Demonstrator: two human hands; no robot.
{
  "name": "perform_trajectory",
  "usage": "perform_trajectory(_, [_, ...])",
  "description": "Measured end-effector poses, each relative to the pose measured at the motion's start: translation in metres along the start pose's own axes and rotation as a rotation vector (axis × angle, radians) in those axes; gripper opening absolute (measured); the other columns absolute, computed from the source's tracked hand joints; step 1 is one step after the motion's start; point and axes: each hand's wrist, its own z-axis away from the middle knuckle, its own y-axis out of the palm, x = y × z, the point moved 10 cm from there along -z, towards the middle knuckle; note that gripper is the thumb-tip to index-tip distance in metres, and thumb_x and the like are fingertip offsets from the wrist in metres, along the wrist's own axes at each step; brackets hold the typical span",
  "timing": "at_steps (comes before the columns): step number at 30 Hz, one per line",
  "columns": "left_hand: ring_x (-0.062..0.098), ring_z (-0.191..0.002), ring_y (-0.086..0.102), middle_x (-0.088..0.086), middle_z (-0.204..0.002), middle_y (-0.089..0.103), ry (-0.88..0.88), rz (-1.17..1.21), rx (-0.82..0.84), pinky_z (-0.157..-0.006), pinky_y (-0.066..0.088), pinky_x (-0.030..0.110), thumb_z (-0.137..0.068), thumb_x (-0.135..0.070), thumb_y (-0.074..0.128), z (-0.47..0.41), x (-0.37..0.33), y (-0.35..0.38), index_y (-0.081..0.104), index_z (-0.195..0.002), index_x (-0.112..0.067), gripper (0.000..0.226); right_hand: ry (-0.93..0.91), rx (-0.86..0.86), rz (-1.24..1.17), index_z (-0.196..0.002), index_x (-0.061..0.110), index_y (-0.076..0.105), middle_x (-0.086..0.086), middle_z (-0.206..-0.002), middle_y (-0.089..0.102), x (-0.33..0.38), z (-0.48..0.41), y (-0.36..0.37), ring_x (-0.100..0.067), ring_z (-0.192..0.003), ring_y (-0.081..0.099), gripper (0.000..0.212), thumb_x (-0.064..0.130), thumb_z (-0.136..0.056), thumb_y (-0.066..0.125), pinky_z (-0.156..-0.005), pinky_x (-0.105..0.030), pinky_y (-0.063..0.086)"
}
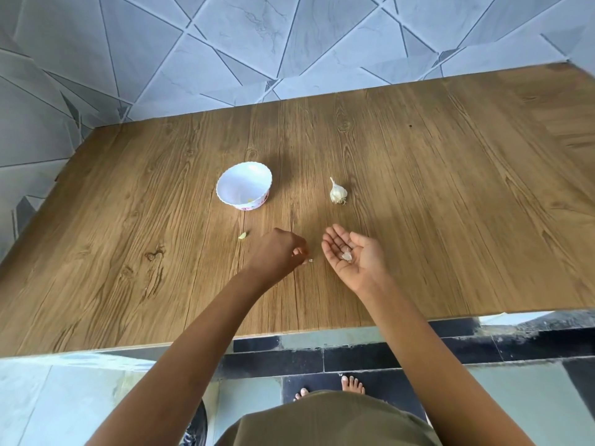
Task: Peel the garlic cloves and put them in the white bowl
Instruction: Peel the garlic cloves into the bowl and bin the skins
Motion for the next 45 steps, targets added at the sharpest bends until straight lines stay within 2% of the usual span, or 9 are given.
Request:
perform_trajectory(6, [0.018,-0.084,0.065,0.0,-0.099,0.067,0.049,-0.288,0.027,-0.065,0.052,0.03,-0.094,-0.013,0.052,-0.006,-0.01,0.009,0.064,-0.104,-0.015,0.016,-0.002,-0.001,-0.017,-0.095,-0.004,0.06,-0.016,-0.096,0.063,0.001,0.001,-0.003,-0.023,-0.092,0.06,0.033,0.011,-0.101,0.031,-0.091,-0.035,0.046])
perform_trajectory(12, [0.02,-0.082,0.065,0.004,-0.094,0.068,0.057,-0.036,0.026,-0.066,0.049,0.031,-0.091,-0.01,0.057,-0.007,-0.004,0.01,0.068,-0.093,-0.01,0.011,-0.013,-0.004,-0.022,-0.097,-0.004,0.061,-0.016,-0.097,0.064,0.002,0.005,-0.007,-0.024,-0.093,0.061,0.033,0.011,-0.101,0.032,-0.088,-0.035,0.047])
perform_trajectory(18, [0.021,-0.073,0.062,0.004,-0.091,0.065,0.142,-0.269,0.023,-0.065,0.055,0.036,-0.096,-0.018,0.046,-0.004,-0.021,0.017,0.063,-0.098,-0.009,0.019,-0.027,-0.011,-0.036,-0.096,-0.004,0.06,-0.016,-0.098,0.063,0.004,0.006,-0.009,-0.024,-0.093,0.06,0.033,0.011,-0.101,0.032,-0.09,-0.035,0.046])
perform_trajectory(23, [0.012,-0.072,0.057,-0.002,-0.082,0.062,0.08,0.258,-0.045,-0.063,0.04,0.007,-0.092,-0.007,0.055,-0.012,-0.008,-0.02,0.066,-0.092,-0.004,0.012,-0.02,-0.016,0.0,-0.095,-0.004,0.061,-0.015,-0.094,0.063,0.001,0.007,-0.008,-0.023,-0.09,0.061,0.032,0.01,-0.1,0.032,-0.089,-0.036,0.047])
perform_trajectory(26, [0.007,-0.068,0.057,-0.007,-0.08,0.065,0.27,0.265,-0.075,-0.064,0.04,0.005,-0.088,-0.004,0.059,-0.015,-0.035,-0.045,0.071,-0.09,-0.005,0.012,0.018,-0.012,-0.004,-0.09,-0.004,0.06,-0.016,-0.088,0.063,-0.009,0.007,-0.002,-0.024,-0.087,0.061,0.032,0.011,-0.1,0.034,-0.094,-0.036,0.047])
perform_trajectory(29, [0.006,-0.065,0.051,-0.007,-0.077,0.063,0.355,0.045,-0.038,-0.063,0.049,0.026,-0.083,-0.013,0.065,-0.015,-0.056,-0.036,0.073,-0.09,-0.013,0.01,0.046,0.003,-0.052,-0.085,-0.004,0.059,-0.016,-0.082,0.064,-0.016,0.007,0.007,-0.023,-0.08,0.062,0.029,0.009,-0.099,0.037,-0.09,-0.036,0.05])
perform_trajectory(32, [0.012,-0.066,0.05,-0.008,-0.075,0.052,0.258,-0.012,-0.084,-0.059,0.045,0.032,-0.077,-0.016,0.072,-0.017,-0.051,-0.032,0.061,-0.078,-0.015,0.011,0.036,0.027,-0.056,-0.087,-0.005,0.059,-0.016,-0.072,0.065,-0.016,0.005,0.011,-0.021,-0.073,0.06,0.028,0.008,-0.098,0.037,-0.1,-0.033,0.043])
perform_trajectory(39, [0.008,-0.063,0.056,0.003,-0.086,0.072,0.229,0.141,-0.078,-0.061,0.046,0.022,-0.083,-0.006,0.064,-0.007,-0.025,-0.034,0.074,-0.097,-0.01,0.017,-0.001,0.023,-0.06,-0.09,-0.006,0.06,-0.018,-0.093,0.063,-0.011,0.006,0.006,-0.027,-0.094,0.061,0.033,0.011,-0.1,0.034,-0.09,-0.036,0.05])
perform_trajectory(45, [0.01,-0.084,0.066,-0.005,-0.097,0.073,0.107,-0.026,0.041,-0.076,0.056,0.034,-0.087,-0.016,0.065,0.0,0.006,-0.002,0.074,-0.097,-0.018,0.013,-0.015,0.006,-0.056,-0.093,-0.006,0.06,-0.018,-0.096,0.063,-0.008,0.01,0.0,-0.028,-0.119,0.054,0.034,0.011,-0.101,0.032,-0.092,-0.037,0.045])
